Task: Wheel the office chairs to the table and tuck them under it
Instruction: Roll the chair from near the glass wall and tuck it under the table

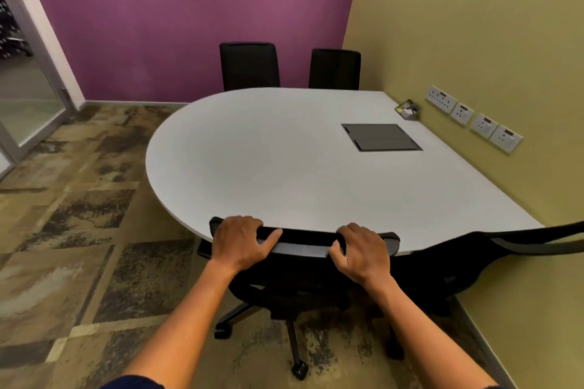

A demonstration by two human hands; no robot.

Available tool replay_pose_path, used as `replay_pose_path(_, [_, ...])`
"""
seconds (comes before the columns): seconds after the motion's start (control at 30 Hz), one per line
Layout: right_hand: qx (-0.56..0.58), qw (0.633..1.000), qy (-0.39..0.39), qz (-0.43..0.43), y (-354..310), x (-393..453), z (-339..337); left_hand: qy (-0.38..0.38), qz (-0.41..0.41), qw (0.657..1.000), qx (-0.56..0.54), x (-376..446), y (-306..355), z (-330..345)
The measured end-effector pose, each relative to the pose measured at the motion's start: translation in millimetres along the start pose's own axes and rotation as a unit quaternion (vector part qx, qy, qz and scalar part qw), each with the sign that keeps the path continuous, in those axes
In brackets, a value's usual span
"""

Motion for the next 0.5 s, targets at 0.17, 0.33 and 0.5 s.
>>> replay_pose_path(0.17, [-0.002,1.0,-0.009,0.009,3,-2,-3,-0.014,0.014,1.0,-0.02,-5,2,-2])
replay_pose_path(0.33, [0.005,0.999,-0.028,0.036,4,1,-4,-0.058,0.033,0.997,-0.049,-9,4,-6])
replay_pose_path(0.5, [0.007,0.993,-0.083,0.081,0,-1,3,-0.097,0.046,0.992,-0.071,-15,-10,-11])
Point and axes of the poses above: each hand's wrist, its own x-axis towards the middle knuckle, its own z-axis out of the palm, y = z × x, the point moved 10 cm from there along x, towards the middle knuckle, and after that the axes turned 14 degrees about y, right-handed, at the moved point
